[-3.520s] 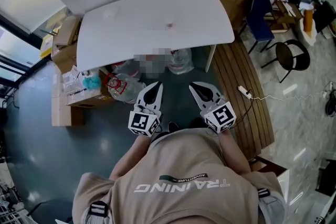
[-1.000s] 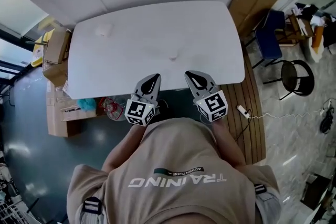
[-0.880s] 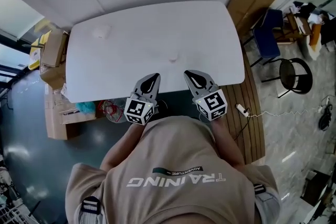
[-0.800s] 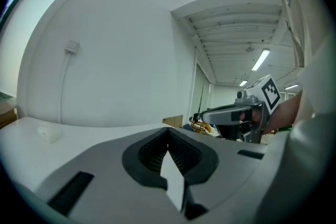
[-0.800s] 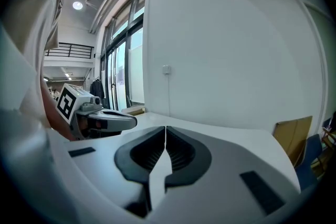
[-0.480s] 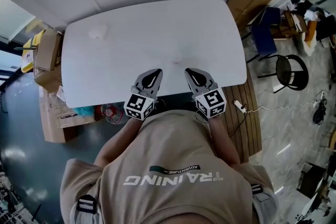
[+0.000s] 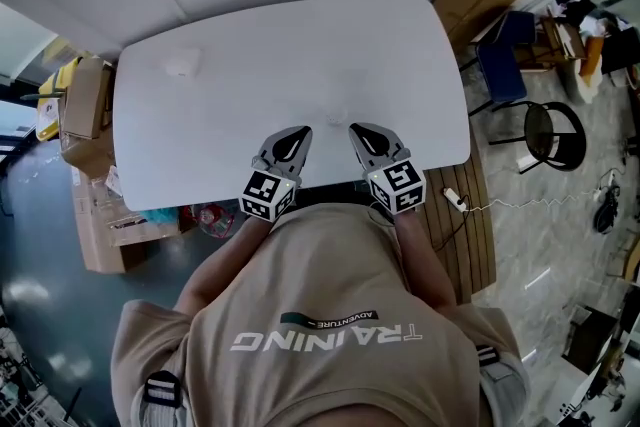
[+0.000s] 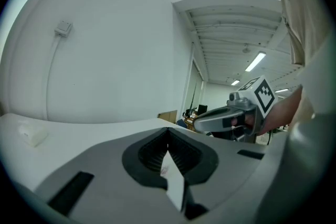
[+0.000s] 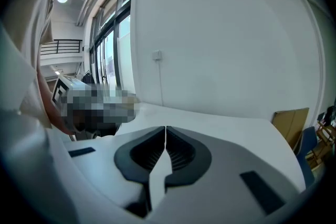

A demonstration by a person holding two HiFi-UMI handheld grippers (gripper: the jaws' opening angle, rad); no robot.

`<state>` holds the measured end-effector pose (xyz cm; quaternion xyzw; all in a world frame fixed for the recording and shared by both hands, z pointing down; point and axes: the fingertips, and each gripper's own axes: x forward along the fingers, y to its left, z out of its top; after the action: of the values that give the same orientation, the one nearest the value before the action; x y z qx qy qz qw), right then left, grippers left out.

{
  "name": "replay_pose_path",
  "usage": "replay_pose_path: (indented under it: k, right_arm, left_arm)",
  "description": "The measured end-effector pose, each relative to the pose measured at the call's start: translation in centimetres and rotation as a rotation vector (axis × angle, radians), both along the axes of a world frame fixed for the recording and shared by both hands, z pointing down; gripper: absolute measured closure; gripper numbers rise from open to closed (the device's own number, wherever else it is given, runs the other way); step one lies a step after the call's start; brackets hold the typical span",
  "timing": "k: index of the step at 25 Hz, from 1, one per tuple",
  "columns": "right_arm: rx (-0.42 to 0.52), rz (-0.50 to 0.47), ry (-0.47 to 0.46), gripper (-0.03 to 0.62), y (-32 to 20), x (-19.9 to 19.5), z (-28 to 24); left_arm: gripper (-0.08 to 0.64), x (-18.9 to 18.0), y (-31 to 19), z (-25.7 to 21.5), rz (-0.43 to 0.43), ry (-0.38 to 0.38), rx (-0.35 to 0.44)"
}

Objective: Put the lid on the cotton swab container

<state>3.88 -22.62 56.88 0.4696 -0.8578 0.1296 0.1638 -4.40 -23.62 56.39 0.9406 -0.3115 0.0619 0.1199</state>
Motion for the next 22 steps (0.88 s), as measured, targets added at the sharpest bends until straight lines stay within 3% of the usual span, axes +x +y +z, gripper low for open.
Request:
replay_pose_path:
  k: [7,15,22]
  right_arm:
    - [-0.043,-0.068,0.017,0.571,-4.6,-0.5,1.1]
    - [-0.197,-0.121,-0.001,0.571,-8.3,-1.2,4.9]
    - [-0.299,-0.161,0.059,0.571,-8.4,-1.4,8.5]
  left_arm:
    - [0.548,0.3,-1.1,1.1,-0.001,-0.015,-0.035]
    - [0.548,0.5,-2.4,1.2,-0.02,0.013,-0.026]
    - [0.548,0.1,-3.2,1.2,-0.036,0.003,-0.011]
